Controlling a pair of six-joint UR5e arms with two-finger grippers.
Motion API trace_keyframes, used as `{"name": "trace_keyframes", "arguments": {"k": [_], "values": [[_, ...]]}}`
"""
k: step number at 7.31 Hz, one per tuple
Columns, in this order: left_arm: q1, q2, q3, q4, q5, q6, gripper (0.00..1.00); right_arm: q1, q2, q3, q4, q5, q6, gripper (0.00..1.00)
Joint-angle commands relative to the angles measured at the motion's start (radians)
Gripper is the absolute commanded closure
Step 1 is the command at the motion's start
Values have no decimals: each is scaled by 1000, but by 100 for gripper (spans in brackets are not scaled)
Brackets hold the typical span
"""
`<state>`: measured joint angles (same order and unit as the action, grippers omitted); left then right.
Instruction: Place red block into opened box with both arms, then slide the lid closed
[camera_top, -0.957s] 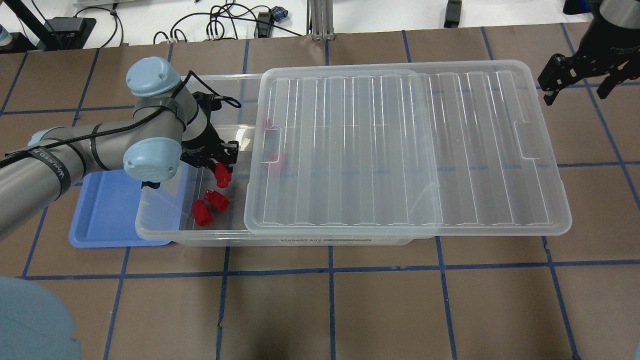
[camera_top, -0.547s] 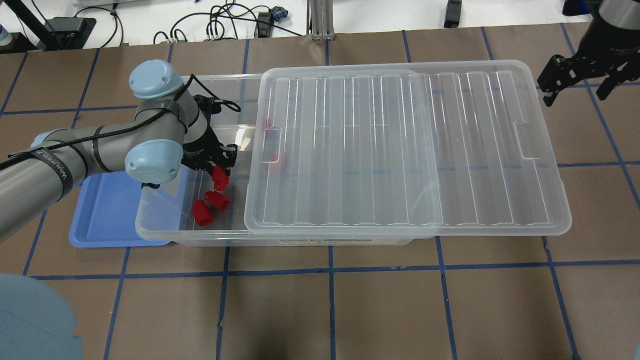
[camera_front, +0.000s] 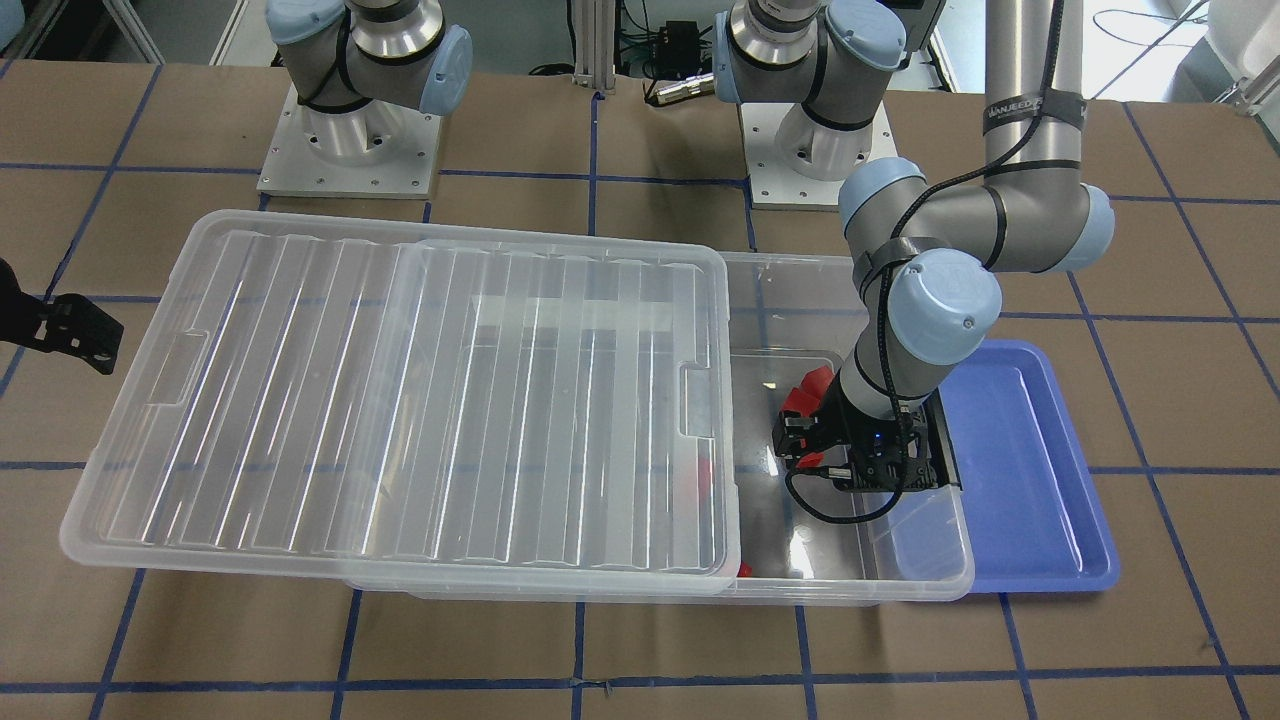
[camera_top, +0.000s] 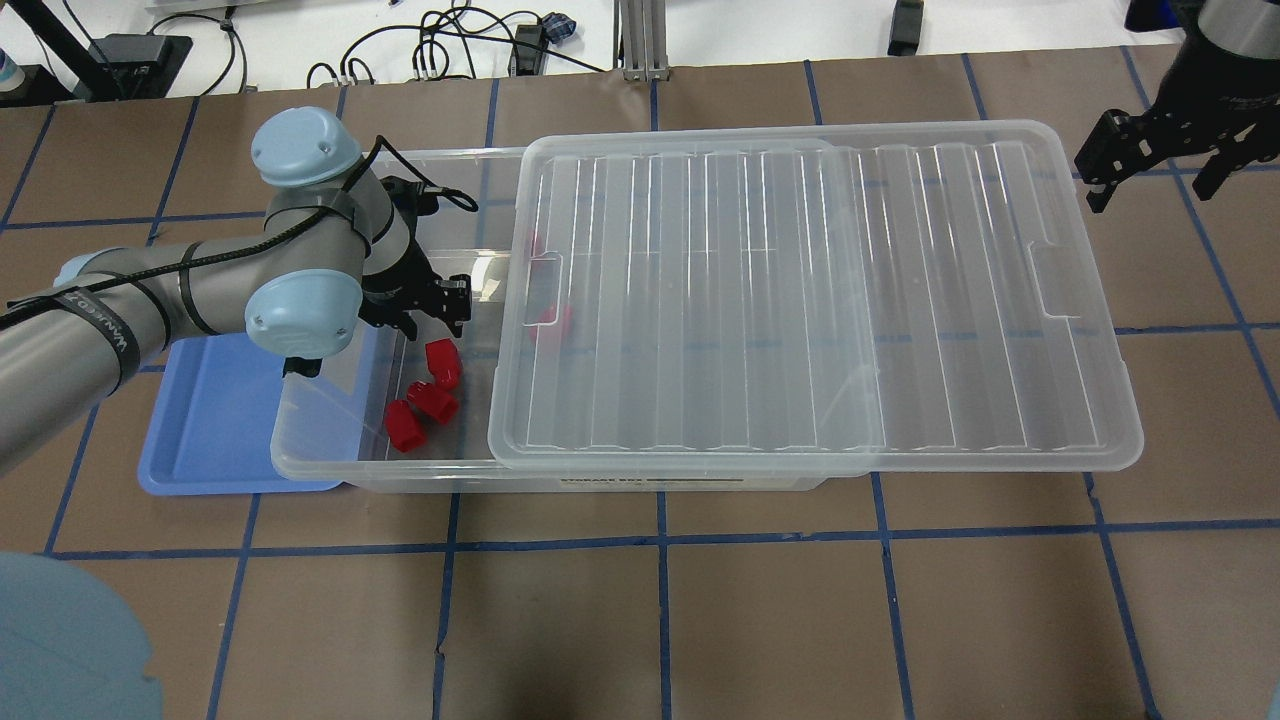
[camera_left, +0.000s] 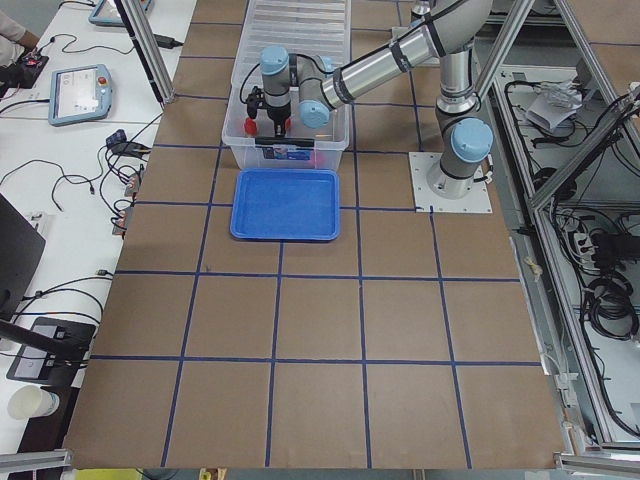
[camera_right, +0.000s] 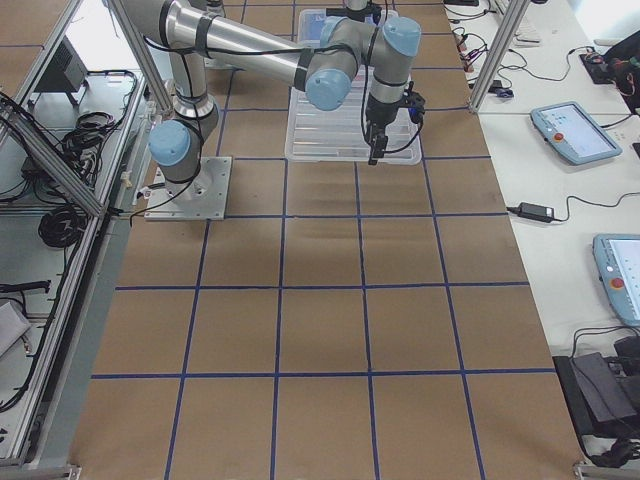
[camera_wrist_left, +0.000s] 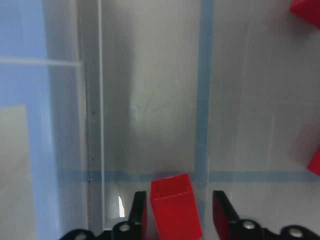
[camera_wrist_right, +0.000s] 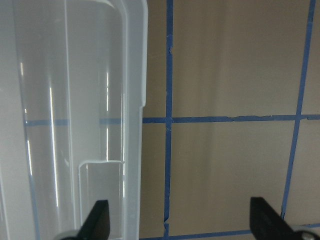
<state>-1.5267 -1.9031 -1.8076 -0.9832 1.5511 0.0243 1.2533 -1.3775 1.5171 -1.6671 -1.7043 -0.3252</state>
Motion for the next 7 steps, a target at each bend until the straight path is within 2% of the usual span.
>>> {"name": "trace_keyframes", "arguments": {"k": [1,5,6,7], "values": [[-7,53,91,-131,-8,-9,0,0,0,0,0,0,0,0],[-21,220,243,-433,-2,-6,0,-2,12,5,-3,-3,2,0],[-38,251,275,-493,-2,-6,0,-12,18,6,-13,-11,-11,0],[-47,297,284,-499,6,3,0,-12,20,14,-17,-14,0,0]]}}
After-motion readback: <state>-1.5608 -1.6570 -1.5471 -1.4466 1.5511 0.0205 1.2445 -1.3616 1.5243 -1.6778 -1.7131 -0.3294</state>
